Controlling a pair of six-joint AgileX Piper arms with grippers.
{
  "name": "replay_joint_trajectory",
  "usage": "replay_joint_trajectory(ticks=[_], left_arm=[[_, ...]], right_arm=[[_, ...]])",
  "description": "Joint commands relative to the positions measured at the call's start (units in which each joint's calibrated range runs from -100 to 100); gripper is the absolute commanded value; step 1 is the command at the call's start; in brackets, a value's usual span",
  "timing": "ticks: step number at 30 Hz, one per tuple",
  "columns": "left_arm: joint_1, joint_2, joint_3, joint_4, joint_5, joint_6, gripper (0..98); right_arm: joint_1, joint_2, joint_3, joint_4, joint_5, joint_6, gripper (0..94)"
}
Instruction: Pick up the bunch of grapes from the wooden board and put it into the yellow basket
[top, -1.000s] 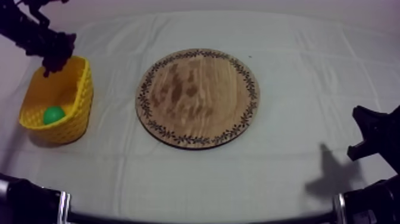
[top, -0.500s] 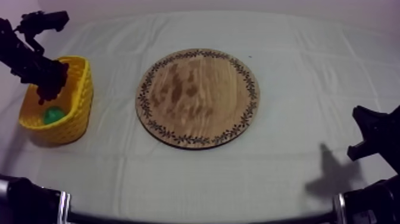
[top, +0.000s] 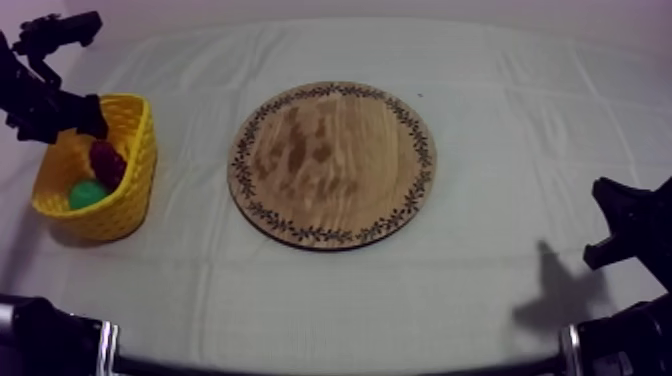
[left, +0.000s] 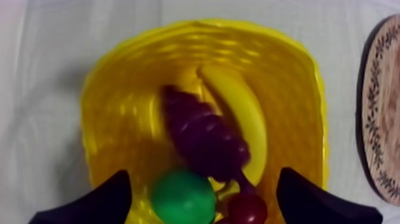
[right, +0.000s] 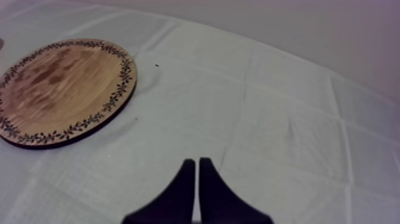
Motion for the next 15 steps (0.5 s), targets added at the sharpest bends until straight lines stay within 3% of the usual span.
replay_joint_trajectory(ticks=[1,3,11,15], left_arm=[[-0.21,-0.77,-0.59,-0.10,-0.22,0.65,89.1],[-0.58,-2.02,-1.36,-0.02,-0.53,0.96,80.5],[-1.98,-12.24,0.92,1.08,-7.56,0.37,27.2],[-2.19,-20.99,6.71,1.26,-14.42,-0.26,11.9]], right_arm=[[-0.02,-0.01,-0.03,0.01,0.00,-0.01,0.4],[-0.02,-0.01,-0.03,0.01,0.00,-0.01,0.4],[-0.02,-0.01,-0.03,0.01,0.00,-0.01,0.4],[-0.02,-0.01,-0.03,0.01,0.00,-0.01,0.4]])
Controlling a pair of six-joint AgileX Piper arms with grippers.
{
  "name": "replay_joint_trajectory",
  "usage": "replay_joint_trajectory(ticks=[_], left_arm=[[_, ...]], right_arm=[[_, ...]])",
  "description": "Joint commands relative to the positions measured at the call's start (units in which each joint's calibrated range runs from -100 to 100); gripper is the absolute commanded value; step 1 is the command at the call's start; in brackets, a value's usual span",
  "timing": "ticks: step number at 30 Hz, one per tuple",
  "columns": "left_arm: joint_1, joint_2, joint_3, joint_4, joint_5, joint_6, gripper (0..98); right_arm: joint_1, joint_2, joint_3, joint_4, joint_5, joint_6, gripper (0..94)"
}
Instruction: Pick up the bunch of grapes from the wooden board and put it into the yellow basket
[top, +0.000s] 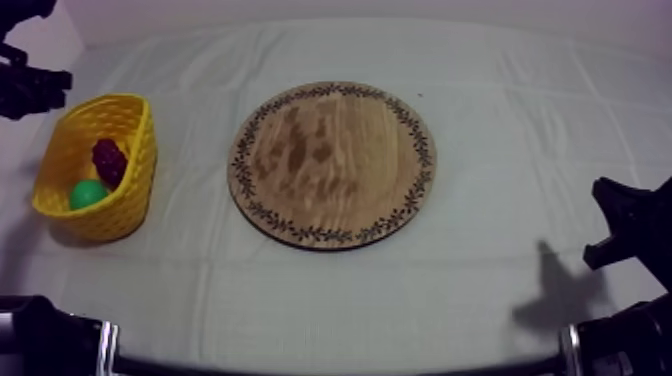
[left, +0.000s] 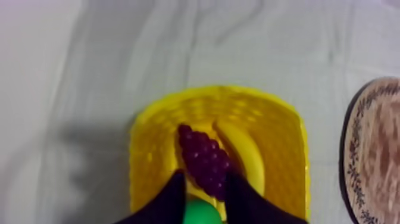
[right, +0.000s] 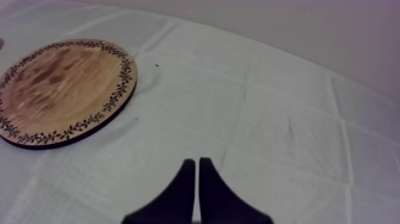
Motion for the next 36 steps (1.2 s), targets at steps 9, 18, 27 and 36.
replay_joint_trajectory(ticks=[9,18,27,36], left_arm=[[-0.22,-31.83,20.67,0.88,-13.46,-0.61,1.0],[0.22,-55.17,37.78,1.54,-14.37,-1.97,0.0],[0.92,-67.30,48.68,1.26,-16.39,-2.65,0.0],[1.25,-72.01,52.33,0.73,-19.45,-0.65,0.0]], right_arm=[[-0.02,-0.01,-0.03,0.01,0.00,-0.01,0.4],[-0.02,-0.01,-0.03,0.01,0.00,0.01,0.4],[-0.02,-0.01,-0.03,0.01,0.00,0.00,0.4],[-0.02,-0.01,-0.03,0.01,0.00,-0.01,0.4]])
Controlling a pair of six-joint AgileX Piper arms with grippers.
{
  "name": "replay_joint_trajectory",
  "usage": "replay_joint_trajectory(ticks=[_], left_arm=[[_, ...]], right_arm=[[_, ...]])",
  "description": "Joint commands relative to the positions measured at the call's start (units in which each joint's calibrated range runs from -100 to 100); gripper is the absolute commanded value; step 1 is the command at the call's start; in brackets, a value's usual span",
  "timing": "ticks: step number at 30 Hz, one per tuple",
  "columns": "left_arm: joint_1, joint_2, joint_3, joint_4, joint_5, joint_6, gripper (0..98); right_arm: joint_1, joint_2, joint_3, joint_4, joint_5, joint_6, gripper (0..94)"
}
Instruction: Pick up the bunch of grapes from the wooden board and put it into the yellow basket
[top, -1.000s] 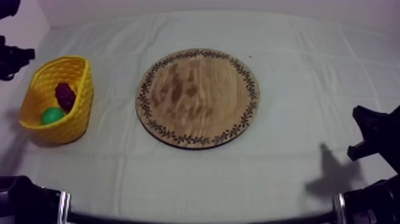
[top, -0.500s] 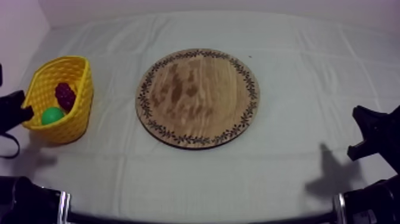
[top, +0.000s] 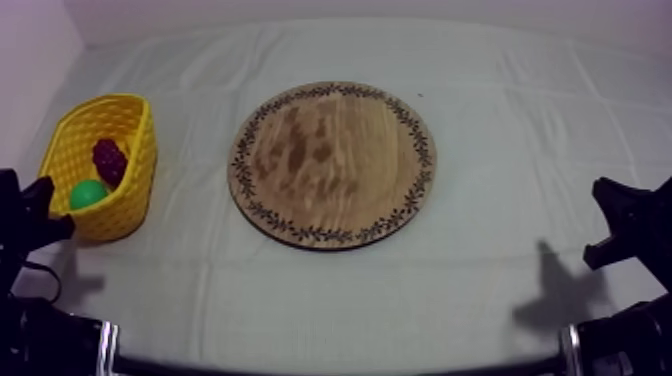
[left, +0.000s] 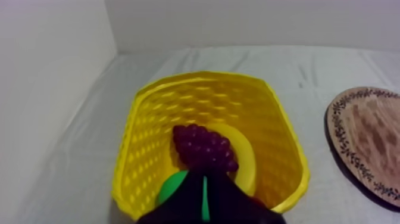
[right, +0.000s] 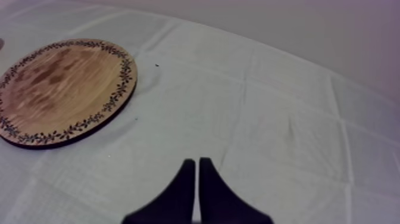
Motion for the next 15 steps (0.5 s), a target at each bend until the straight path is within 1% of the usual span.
replay_joint_trajectory(ticks=[1,15], left_arm=[[0.04,-0.25,0.39,-0.05,-1.45,0.76,0.0],[0.05,-0.49,0.81,-0.18,-5.23,2.93,0.1]], right_arm=[[-0.02,-0.01,-0.03,0.01,0.00,-0.01,0.4],[-0.02,-0.01,-0.03,0.01,0.00,-0.01,0.4]])
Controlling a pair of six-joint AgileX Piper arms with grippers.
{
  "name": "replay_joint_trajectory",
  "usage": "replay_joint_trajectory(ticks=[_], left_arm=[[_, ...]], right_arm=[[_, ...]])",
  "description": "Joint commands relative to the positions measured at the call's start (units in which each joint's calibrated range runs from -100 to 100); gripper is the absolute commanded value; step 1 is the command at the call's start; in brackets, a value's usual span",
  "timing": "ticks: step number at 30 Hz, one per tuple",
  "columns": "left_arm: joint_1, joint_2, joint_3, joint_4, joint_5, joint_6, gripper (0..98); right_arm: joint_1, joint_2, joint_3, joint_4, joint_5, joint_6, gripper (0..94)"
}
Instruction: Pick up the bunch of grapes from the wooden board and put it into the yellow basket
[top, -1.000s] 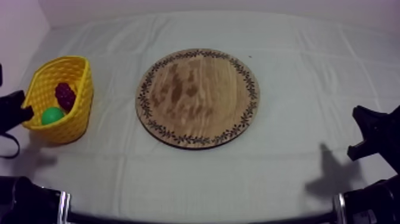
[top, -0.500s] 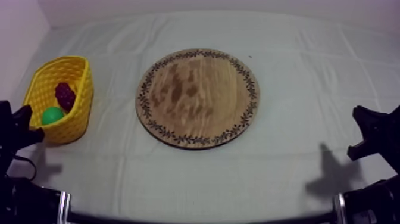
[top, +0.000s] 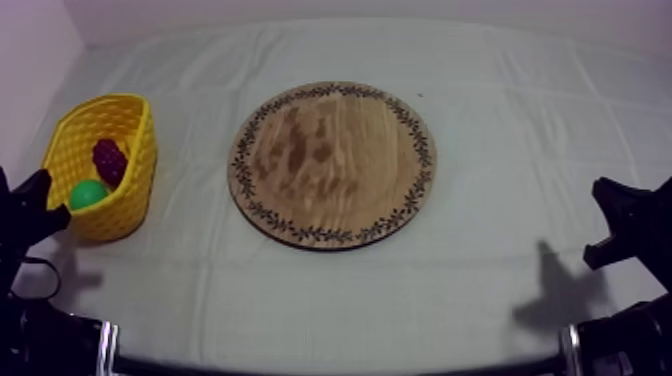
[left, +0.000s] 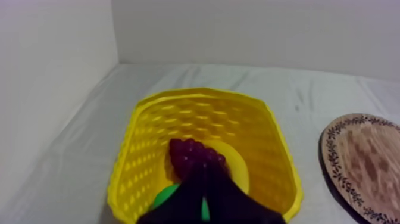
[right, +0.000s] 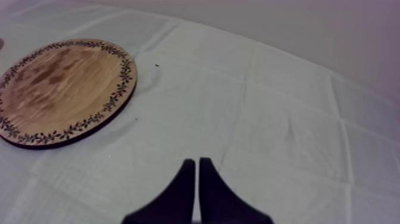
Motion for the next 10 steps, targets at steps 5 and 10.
replay_joint_trajectory(ticks=[5,10], left_arm=[[-0.04,-0.02,0.01,-0.05,-0.13,0.19,0.1],[-0.07,-0.02,0.01,-0.06,-0.16,-0.44,0.0]], right_arm=[[-0.02,-0.01,-0.03,0.01,0.00,-0.01,0.4],[-0.02,-0.01,-0.03,0.01,0.00,-0.01,0.4]])
